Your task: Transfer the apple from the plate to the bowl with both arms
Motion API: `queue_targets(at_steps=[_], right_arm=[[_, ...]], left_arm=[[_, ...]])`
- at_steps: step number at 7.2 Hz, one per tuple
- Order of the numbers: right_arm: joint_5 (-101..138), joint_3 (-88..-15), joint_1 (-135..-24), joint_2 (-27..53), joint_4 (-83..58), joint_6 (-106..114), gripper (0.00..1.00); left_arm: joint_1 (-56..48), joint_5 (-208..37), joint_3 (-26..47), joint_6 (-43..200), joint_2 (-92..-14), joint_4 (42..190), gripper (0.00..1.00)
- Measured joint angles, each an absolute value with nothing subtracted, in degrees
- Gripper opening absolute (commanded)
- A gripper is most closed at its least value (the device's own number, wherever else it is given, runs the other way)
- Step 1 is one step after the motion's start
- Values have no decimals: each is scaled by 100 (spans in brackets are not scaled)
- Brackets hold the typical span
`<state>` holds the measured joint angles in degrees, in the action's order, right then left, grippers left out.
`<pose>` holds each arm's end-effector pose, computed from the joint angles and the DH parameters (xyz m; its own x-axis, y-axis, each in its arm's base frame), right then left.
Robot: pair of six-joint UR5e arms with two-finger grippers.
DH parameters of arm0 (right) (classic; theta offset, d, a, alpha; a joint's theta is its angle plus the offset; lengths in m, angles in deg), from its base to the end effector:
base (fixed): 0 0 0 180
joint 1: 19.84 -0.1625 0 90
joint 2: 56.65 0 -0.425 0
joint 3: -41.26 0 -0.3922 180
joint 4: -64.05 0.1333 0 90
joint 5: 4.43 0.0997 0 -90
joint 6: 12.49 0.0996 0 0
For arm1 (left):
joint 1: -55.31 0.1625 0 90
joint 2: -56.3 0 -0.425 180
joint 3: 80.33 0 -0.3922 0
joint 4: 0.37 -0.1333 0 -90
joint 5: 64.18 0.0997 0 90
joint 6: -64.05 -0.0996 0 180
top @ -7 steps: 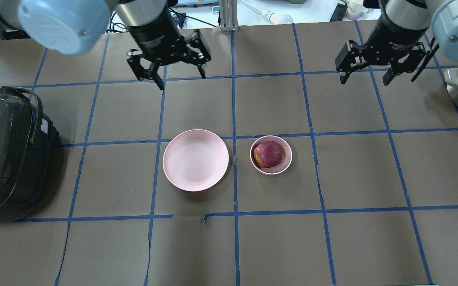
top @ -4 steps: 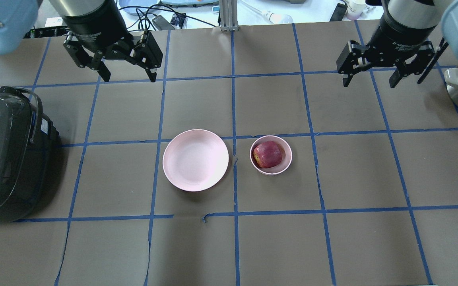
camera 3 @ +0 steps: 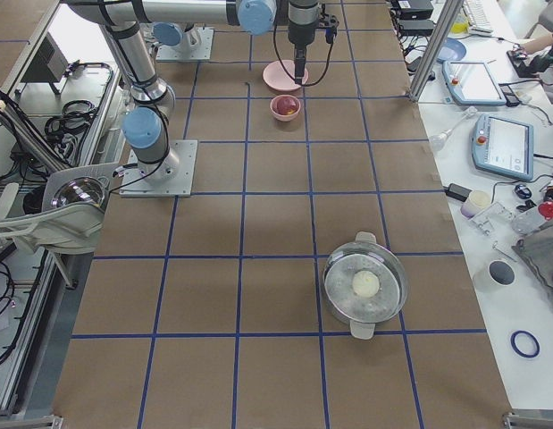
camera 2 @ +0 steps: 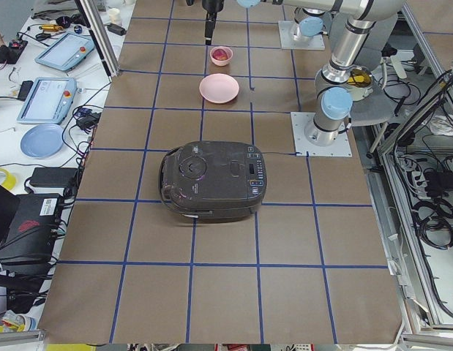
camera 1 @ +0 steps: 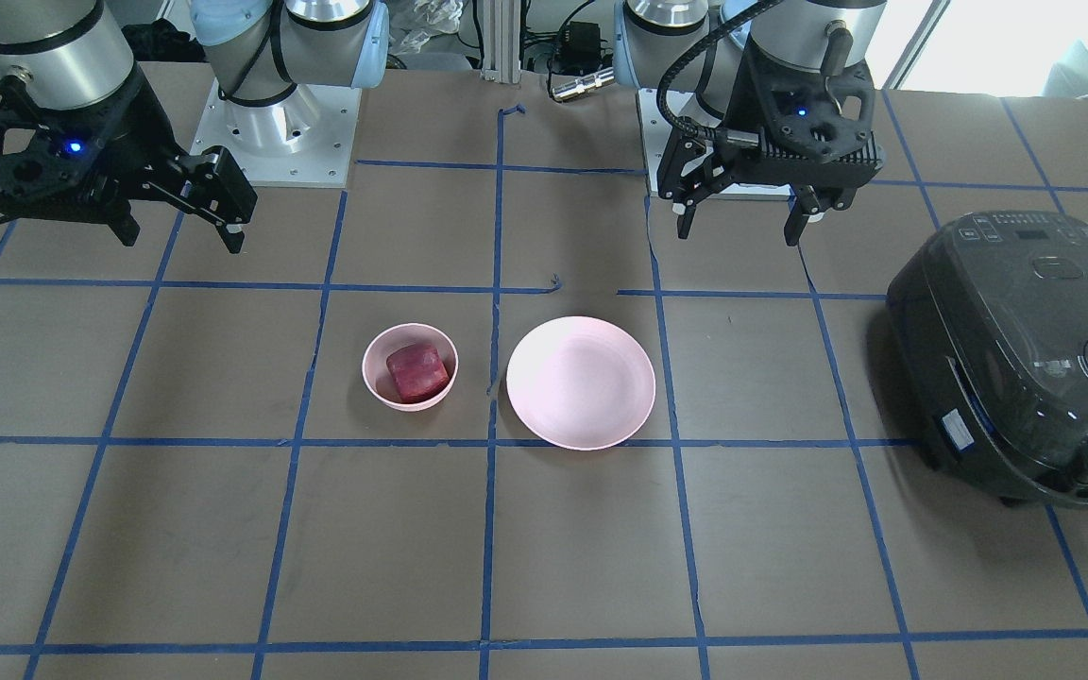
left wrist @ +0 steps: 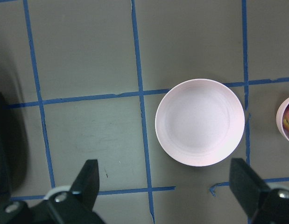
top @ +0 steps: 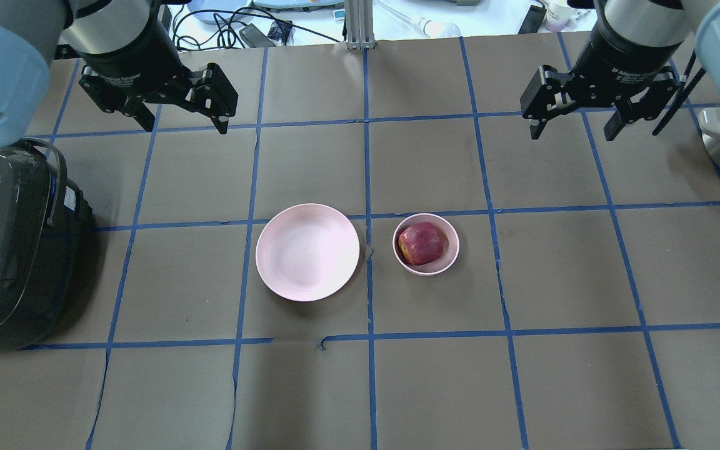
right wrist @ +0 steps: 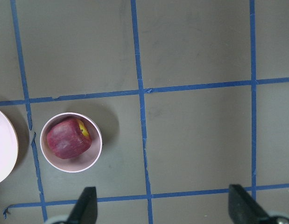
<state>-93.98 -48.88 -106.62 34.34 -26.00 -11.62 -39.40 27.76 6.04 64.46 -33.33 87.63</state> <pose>0.1066 -0.4928 0.4952 -0.9974 0.0712 -0.0081 0.0713 0.9973 -0.0156 -0.1704 -0.4857 0.5263 -0.9969 0.0714 -0.0329 0.0745 0.9917 -0.1048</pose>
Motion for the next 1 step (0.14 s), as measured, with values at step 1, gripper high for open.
queue_targets(at_steps=[1], right_arm=[[-9409,-4888,-10665,3471,-2570,-1159,100]], left_arm=[[-3938,2776,568,6446,-3323,8888,100]])
